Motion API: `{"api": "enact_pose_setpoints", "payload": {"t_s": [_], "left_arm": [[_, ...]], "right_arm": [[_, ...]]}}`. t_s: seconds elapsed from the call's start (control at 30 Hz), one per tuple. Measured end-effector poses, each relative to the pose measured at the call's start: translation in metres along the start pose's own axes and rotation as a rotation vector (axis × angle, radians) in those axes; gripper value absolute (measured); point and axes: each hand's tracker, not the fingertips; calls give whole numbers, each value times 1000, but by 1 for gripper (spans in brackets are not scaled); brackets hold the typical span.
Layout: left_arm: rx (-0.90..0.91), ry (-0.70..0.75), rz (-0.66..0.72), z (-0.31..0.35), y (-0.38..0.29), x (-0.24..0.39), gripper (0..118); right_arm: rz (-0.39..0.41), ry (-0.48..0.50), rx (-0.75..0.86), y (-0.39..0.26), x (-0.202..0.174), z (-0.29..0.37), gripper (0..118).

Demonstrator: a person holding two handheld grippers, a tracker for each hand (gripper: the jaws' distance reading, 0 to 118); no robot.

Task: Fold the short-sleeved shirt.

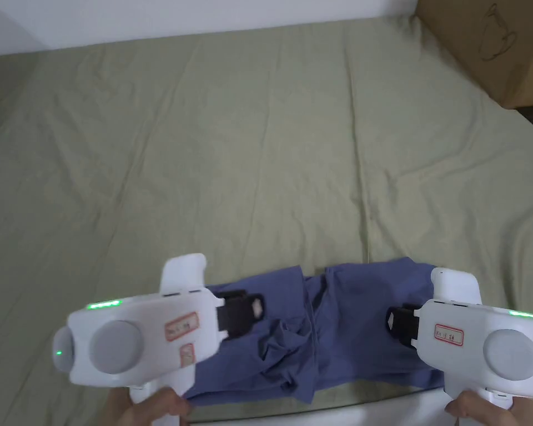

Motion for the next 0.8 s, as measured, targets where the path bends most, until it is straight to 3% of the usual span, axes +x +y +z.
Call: {"api": "enact_pose_setpoints", "payload": {"t_s": [0.03, 0.07, 0.2, 0.53, 0.8], "left_arm": [[20, 31, -3, 2, 1, -2, 5], [30, 68, -18, 2, 1, -8, 4], [-92, 137, -42, -23, -9, -16, 3], [-232, -28, -29, -60, -44, 14, 3], [-263, -41, -70, -64, -47, 29, 3]], "right_arm": [[0, 3, 1, 0, 0, 0, 0], [0, 5, 3, 0, -1, 1, 0], [0, 13, 12, 1, -2, 3, 0], [-28, 10, 8, -3, 7, 8, 0], [-34, 6, 7, -7, 9, 11, 0]]}}
